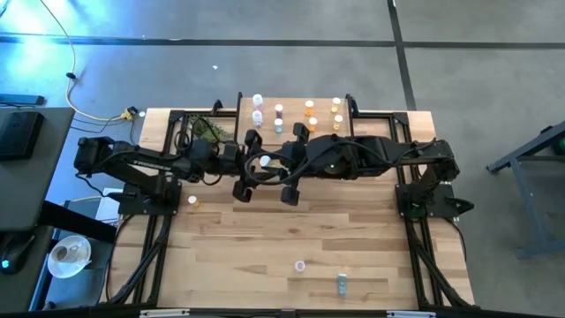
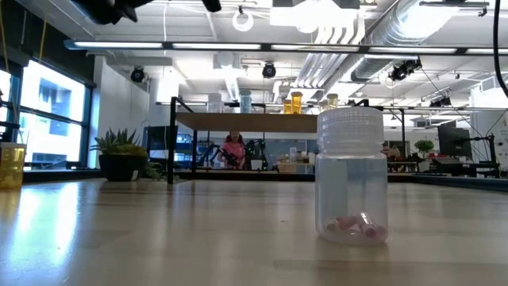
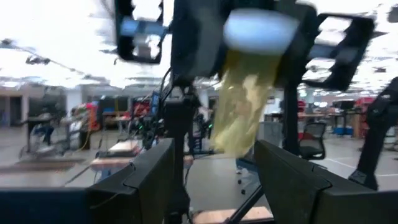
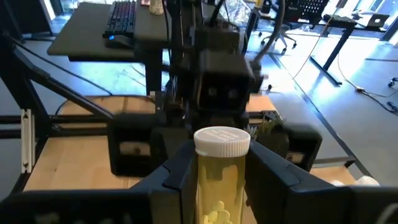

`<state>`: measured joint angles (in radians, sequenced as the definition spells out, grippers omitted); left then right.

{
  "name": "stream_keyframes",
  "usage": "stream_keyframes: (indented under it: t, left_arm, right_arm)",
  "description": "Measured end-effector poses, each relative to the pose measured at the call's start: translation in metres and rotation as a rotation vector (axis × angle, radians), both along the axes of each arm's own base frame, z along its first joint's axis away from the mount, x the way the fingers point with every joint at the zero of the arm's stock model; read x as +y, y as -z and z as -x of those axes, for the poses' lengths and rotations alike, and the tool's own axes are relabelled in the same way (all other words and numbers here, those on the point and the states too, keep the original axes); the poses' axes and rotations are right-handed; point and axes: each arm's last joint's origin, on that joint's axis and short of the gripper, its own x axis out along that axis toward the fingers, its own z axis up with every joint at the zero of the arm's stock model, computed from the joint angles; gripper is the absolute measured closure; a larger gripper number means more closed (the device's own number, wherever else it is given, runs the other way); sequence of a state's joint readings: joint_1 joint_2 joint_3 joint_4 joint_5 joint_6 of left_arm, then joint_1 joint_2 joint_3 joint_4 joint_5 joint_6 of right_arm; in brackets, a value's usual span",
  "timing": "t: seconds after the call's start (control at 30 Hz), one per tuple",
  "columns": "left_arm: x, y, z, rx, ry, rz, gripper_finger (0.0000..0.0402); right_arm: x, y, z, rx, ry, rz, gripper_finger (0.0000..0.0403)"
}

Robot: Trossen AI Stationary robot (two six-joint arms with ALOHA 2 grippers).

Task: Pick and place medicine bottles onto shelf by color
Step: Put the yellow pill bottle on the shelf aligned with the yellow pill bottles

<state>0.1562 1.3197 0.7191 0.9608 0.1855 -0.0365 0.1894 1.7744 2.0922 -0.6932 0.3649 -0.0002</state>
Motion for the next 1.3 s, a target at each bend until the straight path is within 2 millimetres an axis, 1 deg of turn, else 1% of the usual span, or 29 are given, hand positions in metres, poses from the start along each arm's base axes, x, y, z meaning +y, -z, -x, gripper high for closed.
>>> stream_keyframes:
  t: [0.43, 0.77, 0.87, 1.13, 1.3]
  left_arm:
    - [0.0, -0.014, -0.002, -0.049, 0.003, -0.043, 0.019]
    - [0.0, -0.017, -0.002, -0.053, 0.0, -0.042, 0.0194]
    - [0.0, -0.017, -0.002, -0.053, 0.0, -0.042, 0.0211]
    - [0.0, -0.017, -0.002, -0.053, -0.002, -0.059, 0.0284]
    - [0.0, -0.016, -0.002, -0.04, -0.003, -0.059, 0.0309]
  right_arm:
    - [0.0, 0.0, 0.0, -0.001, 0.001, 0.0, 0.0299]
    - [0.0, 0.0, 0.0, -0.001, 0.001, 0.0, 0.0299]
    - [0.0, 0.0, 0.0, -0.002, 0.001, 0.0, 0.0299]
    - [0.0, 0.0, 0.0, -0.002, 0.003, 0.001, 0.0299]
    - [0.0, 0.0, 0.0, 0.0, 0.012, -0.015, 0.0299]
